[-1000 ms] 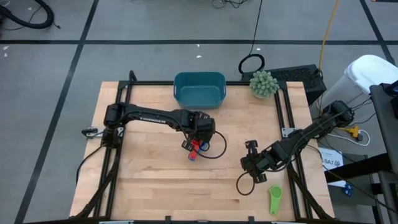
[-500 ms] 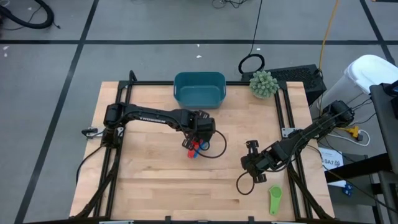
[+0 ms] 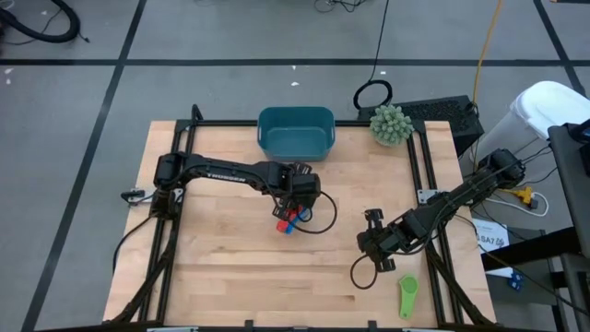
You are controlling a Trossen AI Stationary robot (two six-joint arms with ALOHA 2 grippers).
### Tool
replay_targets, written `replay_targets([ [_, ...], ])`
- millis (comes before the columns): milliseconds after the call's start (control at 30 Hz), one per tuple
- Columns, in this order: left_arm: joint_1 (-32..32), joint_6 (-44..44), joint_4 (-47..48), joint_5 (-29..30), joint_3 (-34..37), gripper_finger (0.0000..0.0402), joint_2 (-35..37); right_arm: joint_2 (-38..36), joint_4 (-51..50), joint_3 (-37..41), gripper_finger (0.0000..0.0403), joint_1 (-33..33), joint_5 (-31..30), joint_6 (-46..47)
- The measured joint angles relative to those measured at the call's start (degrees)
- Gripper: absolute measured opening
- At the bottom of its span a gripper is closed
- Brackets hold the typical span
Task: Nest measuring cups in basket
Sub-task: Stack the red measuring cup on top of the blue measuring cup, then stack the green measuring cup on top of the red measuring cup
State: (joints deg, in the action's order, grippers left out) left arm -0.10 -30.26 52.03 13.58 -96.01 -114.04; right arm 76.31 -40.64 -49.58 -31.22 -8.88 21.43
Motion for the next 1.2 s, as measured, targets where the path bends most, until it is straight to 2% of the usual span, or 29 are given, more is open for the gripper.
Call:
replay_targets([
  [300, 0.31, 0.34, 0.09, 0.27, 0.0, 0.0152, 0.0, 0.0, 0.0, 0.0, 0.0, 0.0, 0.0, 0.0],
  [433, 0.35, 1.31, 1.81, 3.43, 0.02, 0.014, 1.35, 0.0, -0.23, 0.02, 0.0, 0.0, 0.23, 0.01],
  [533, -0.29, 5.75, 2.21, 3.9, -0.03, 0.0136, 3.91, -0.01, -2.73, 0.02, 0.0, 0.0, 4.14, 0.57],
  [700, -4.38, 14.89, 2.85, 3.78, -1.1, 0.0144, 9.28, -0.24, -12.89, -0.02, 0.0, -1.16, 12.77, 2.1],
  [833, -9.25, 22.27, 2.56, 5.23, -1.18, 0.0147, 12.62, -2.07, -15.69, -0.88, 0.0, -4.72, 19.33, 4.01],
  [900, -11.96, 25.89, 2.89, 7.6, -1.16, 0.0147, 13.45, -2.63, -17.22, -1.36, 0.0, -6.97, 24.58, 6.92],
  [967, -14.52, 28.31, 1.78, 10.97, -1.17, 0.0147, 13.72, -3.27, -17.99, -1.55, 0.0, -10.16, 27.23, 10.82],
  [1100, -18.71, 31.42, 1.42, 18.09, -1.14, 0.0147, 13.84, -3.69, -13.76, -2.27, 0.0002, -16.77, 26.03, 18.57],
  [1200, -20.39, 34.61, 1.4, 20.73, -1.14, 0.0147, 13.92, -2.88, -8.41, -2.29, 0.0002, -19.76, 23.42, 23.04],
])
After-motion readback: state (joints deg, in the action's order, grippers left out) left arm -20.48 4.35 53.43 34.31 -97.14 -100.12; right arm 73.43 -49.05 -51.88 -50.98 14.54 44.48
